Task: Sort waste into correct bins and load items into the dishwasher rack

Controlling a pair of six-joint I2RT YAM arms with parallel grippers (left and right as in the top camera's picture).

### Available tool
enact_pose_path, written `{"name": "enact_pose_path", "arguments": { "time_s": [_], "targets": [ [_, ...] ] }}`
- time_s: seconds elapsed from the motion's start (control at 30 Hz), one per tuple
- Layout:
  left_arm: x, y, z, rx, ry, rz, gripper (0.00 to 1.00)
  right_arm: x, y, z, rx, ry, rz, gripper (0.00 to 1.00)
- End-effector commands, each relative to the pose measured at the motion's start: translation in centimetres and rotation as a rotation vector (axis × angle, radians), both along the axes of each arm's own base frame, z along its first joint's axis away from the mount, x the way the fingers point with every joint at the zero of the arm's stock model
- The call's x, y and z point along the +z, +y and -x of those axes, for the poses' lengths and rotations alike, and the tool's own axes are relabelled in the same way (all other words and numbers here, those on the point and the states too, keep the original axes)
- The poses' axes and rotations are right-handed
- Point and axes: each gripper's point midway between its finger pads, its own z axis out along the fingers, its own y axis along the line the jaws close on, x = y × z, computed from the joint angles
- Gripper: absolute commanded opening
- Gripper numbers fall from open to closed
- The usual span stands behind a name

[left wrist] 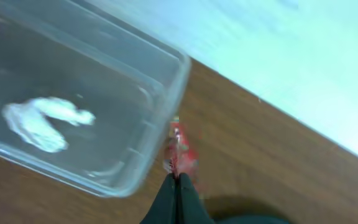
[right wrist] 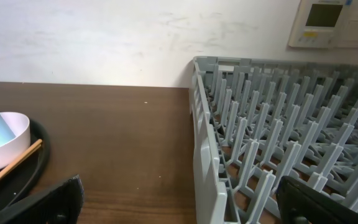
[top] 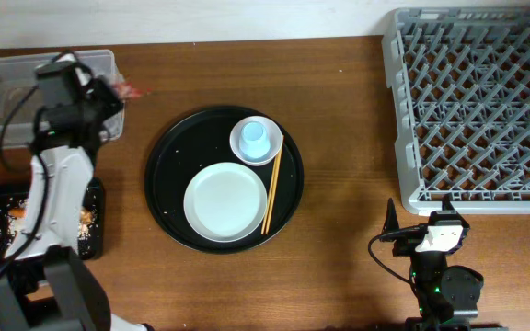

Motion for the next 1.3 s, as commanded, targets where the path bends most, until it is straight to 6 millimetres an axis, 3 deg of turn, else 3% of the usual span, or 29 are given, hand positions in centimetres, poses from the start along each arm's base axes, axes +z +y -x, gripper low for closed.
{"name": "enact_pose_path", "arguments": {
  "time_s": [0.0,0.2,0.33,0.37,0.4,0.43,0.5,0.63,0.77,0.83,0.93,0.97,1.03,1.13,1.27],
  "targets": [
    [1.6,4.4,0.6,0.133,-0.053,-0.007,0.01,-0.3,0.0,0.0,-0.001,0.002,0.007,0.98],
    [0.6,10.9,2.8,0.363,-0.001,-0.112,0.0,-0.2,0.0,0.0,-0.001,0.002,0.007,0.98],
    [-2.4,12.9,3.3,0.401,0.062,-0.102,0.01,-0.3,0.0,0.0,-0.001,0.002,0.007,0.98],
    [-3.1,13.1,3.3,0.404,0.076,-0.1,0.06,-0.3,0.0,0.0,-0.001,0.002,0.007,0.98],
    [-4.0,13.3,3.2,0.406,0.093,-0.097,0.21,-0.3,0.0,0.0,-0.001,0.002,0.007,0.98],
    [-4.7,13.4,3.2,0.406,0.106,-0.094,0.5,-0.3,0.0,0.0,-0.001,0.002,0.007,0.98],
    [-6.6,13.4,3.1,0.403,0.144,-0.086,0.99,-0.3,0.0,0.0,-0.001,0.002,0.007,0.98],
    [-7.0,13.0,3.0,0.387,0.153,-0.074,0.99,-0.3,0.0,0.0,-0.001,0.002,0.007,0.98],
    [-4.8,11.0,2.4,0.296,0.095,-0.011,0.99,-0.3,0.0,0.0,-0.001,0.002,0.007,0.98],
    [-2.6,9.3,1.9,0.214,0.037,0.039,0.99,-0.3,0.0,0.0,-0.001,0.002,0.007,0.98],
    [2.2,5.9,1.7,0.053,-0.079,0.117,0.99,-0.3,0.0,0.0,-0.001,0.002,0.007,0.98],
    [4.1,4.3,2.0,-0.018,-0.119,0.15,0.99,-0.3,0.0,0.0,-0.001,0.002,0.007,0.98],
    [5.9,2.2,3.0,-0.097,-0.138,0.195,0.99,-0.3,0.0,0.0,-0.001,0.002,0.007,0.98],
    [5.9,-0.2,5.4,-0.156,-0.072,0.277,0.99,-0.3,0.0,0.0,-0.001,0.002,0.007,0.98],
    [2.4,-1.4,8.3,-0.157,0.111,0.328,0.99,-0.3,0.0,0.0,-0.001,0.002,0.007,0.98]
  ]
}}
